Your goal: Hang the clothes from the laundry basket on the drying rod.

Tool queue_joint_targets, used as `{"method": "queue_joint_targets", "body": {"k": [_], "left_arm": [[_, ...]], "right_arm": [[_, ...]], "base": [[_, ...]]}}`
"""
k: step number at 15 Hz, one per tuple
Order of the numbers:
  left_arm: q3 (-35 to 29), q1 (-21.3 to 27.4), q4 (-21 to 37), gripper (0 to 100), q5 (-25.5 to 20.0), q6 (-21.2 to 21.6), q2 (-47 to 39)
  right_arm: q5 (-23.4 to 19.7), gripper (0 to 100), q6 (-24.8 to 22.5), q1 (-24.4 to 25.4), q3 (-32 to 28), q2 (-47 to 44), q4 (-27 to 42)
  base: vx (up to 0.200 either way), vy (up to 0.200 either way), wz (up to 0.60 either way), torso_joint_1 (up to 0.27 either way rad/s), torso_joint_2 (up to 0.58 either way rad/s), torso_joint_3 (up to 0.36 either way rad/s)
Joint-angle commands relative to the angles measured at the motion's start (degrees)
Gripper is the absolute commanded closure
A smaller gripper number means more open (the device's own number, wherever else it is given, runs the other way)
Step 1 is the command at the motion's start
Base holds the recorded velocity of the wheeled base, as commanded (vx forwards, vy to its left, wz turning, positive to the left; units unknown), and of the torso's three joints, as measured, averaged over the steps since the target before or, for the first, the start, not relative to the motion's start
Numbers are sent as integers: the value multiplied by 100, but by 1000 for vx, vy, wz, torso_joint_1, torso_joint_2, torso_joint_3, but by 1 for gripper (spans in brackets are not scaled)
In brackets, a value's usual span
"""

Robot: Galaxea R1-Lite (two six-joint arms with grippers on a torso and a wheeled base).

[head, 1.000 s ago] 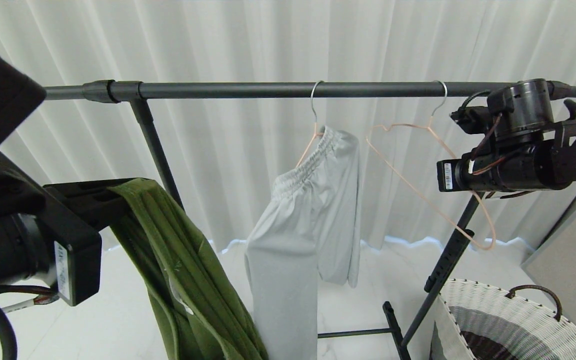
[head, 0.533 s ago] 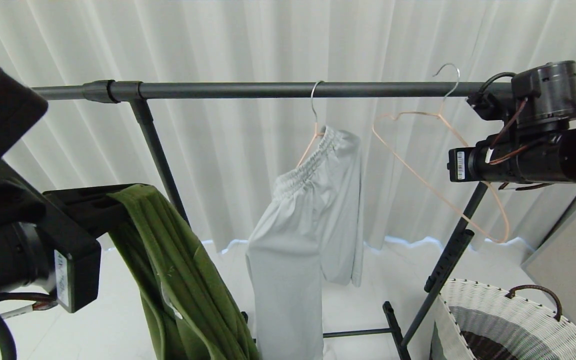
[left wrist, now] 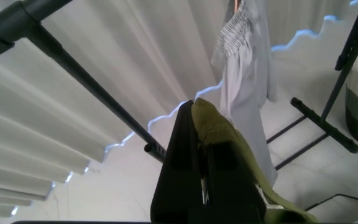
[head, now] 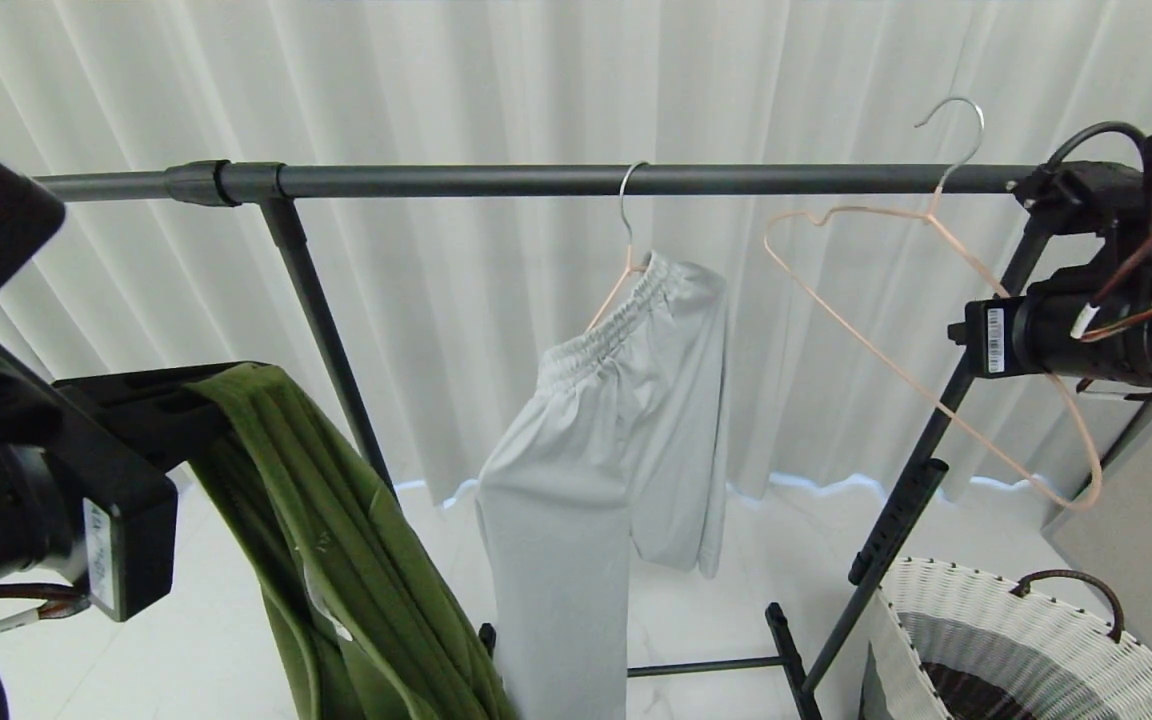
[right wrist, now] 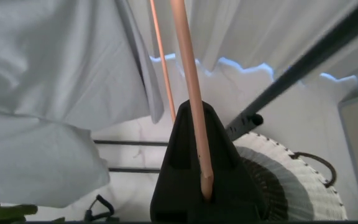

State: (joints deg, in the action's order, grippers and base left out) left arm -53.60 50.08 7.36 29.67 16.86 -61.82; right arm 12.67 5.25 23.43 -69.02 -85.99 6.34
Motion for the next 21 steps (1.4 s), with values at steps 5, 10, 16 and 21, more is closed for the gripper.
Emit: {"method": "queue_joint_targets", "body": {"k": [5, 10, 16, 21], "left_arm": [[-1, 2, 2, 100, 12, 2, 3], [8, 2, 2, 100, 12, 2, -41], [87, 11, 2, 100, -14, 2, -120], [52, -104, 2, 100, 47, -51, -612]], "right_arm": [[-10, 100, -367, 12, 1418, 1243, -221], [-36, 100, -473, 276, 2332, 1946, -221], [-45, 100, -358, 979, 2613, 2280, -221], [-71, 100, 266, 2254, 2613, 2526, -177]], "base": [[-200, 0, 0, -1, 3, 3], [-200, 0, 0, 2, 3, 3], [-133, 0, 0, 2, 2, 2], [0, 0, 0, 0, 0, 0]]}}
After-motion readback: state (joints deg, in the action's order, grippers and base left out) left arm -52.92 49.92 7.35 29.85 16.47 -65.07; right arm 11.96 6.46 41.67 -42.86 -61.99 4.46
